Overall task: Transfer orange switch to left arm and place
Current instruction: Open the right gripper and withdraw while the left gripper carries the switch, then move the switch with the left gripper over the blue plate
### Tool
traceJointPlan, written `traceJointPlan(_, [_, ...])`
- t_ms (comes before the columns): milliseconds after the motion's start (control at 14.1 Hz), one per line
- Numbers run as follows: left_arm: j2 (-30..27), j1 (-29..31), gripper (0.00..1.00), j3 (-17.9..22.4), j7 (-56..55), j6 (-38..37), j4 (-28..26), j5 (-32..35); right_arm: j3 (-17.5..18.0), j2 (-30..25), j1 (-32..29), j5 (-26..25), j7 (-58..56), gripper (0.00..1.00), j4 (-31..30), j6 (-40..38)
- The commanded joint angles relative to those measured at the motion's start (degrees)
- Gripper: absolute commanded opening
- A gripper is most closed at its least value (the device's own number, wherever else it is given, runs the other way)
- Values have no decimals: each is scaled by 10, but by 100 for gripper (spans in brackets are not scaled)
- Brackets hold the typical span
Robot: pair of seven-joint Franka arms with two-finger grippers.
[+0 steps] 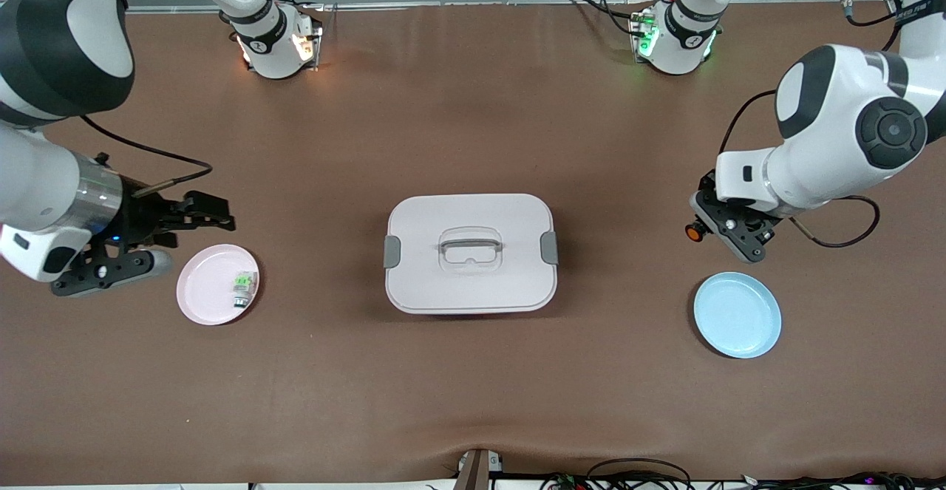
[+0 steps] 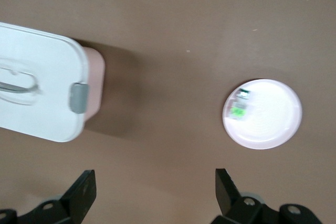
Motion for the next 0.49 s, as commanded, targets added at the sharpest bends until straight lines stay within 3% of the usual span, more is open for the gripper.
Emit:
traceJointPlan(0, [-1,11,4,-2,43,42,-25,22,6,-14,-6,-53,-24,100,1,6])
traceJointPlan(424, [40,61,4,-2,180,119,-49,28,5,-17,-41,-51,-25,100,8,17])
